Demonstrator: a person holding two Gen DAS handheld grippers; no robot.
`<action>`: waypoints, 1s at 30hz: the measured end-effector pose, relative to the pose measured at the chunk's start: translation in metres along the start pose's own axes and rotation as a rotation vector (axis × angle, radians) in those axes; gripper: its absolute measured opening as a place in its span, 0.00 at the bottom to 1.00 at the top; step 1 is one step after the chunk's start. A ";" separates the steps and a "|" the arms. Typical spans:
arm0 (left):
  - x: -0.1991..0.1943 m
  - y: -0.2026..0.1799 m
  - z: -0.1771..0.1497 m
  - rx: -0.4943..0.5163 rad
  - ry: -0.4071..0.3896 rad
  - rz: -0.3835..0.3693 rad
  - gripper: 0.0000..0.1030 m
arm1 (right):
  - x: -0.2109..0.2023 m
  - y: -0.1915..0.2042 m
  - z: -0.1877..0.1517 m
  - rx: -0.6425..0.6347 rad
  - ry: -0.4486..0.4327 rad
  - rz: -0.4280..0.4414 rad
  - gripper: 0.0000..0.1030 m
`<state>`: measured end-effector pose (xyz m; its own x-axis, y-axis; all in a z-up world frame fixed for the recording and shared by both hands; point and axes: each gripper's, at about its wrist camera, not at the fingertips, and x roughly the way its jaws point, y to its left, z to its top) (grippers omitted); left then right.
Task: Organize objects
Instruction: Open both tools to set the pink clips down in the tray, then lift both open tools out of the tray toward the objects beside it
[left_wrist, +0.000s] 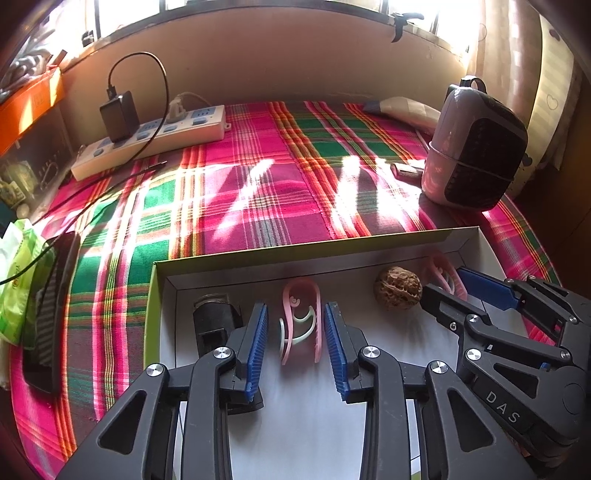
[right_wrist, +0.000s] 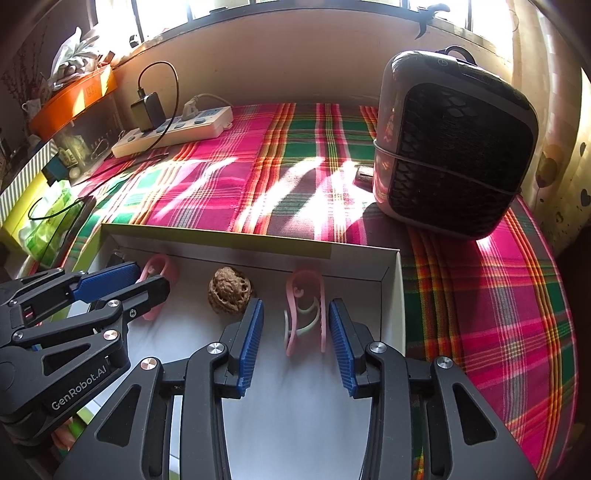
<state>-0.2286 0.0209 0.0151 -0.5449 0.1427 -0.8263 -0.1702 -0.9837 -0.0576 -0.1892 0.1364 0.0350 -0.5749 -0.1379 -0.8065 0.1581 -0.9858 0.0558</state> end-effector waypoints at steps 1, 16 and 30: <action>-0.001 0.000 0.000 0.001 -0.001 0.001 0.29 | -0.001 0.000 0.000 0.000 -0.002 0.000 0.41; -0.024 0.000 -0.009 -0.006 -0.044 0.002 0.30 | -0.016 0.006 -0.008 -0.001 -0.028 0.001 0.44; -0.051 -0.001 -0.027 -0.005 -0.069 0.000 0.30 | -0.039 0.015 -0.025 -0.006 -0.055 0.004 0.44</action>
<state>-0.1787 0.0115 0.0420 -0.6005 0.1495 -0.7855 -0.1664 -0.9842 -0.0601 -0.1439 0.1296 0.0526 -0.6174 -0.1467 -0.7729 0.1653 -0.9847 0.0548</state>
